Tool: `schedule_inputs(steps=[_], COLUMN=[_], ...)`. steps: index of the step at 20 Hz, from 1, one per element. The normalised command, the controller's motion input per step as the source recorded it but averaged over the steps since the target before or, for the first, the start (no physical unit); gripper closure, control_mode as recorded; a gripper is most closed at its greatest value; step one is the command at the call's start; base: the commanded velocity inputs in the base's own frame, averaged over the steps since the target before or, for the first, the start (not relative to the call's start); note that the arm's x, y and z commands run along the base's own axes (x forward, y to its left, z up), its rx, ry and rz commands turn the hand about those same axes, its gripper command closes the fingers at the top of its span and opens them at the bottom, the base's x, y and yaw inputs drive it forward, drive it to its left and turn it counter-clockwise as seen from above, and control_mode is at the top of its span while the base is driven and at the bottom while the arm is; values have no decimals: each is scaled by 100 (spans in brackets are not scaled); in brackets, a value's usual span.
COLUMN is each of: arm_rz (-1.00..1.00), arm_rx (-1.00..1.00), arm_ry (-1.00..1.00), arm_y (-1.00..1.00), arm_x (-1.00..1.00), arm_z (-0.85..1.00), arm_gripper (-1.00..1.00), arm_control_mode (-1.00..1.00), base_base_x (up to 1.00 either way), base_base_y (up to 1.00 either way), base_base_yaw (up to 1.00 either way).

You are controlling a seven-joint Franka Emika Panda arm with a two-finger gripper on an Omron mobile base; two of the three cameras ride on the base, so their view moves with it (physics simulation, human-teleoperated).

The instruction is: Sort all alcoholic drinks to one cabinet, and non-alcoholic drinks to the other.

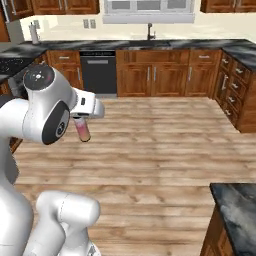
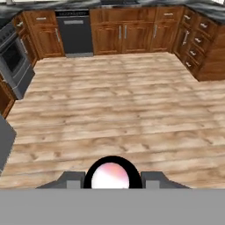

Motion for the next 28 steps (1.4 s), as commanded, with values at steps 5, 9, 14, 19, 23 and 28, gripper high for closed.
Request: schedule_inputs(steps=[5, 9, 14, 19, 23, 28], arm_rz=[0, 0, 0, 0, 0, 0], arm_rx=[0, 0, 0, 0, 0, 0], arm_ry=[0, 0, 0, 0, 0, 0], arm_y=[0, 0, 0, 0, 0, 0], arm_x=[0, 0, 0, 0, 0, 0], arm_z=[0, 0, 0, 0, 0, 0], arm_gripper=[100, 100, 100, 100, 100, 100], arm_control_mode=[100, 100, 100, 100, 100, 100], base_base_x=[0, 22, 91, 100, 100, 100], base_base_y=[0, -3, -28, -22, -28, -34], base_base_yaw=[58, 48, 14, 0, 0, 7])
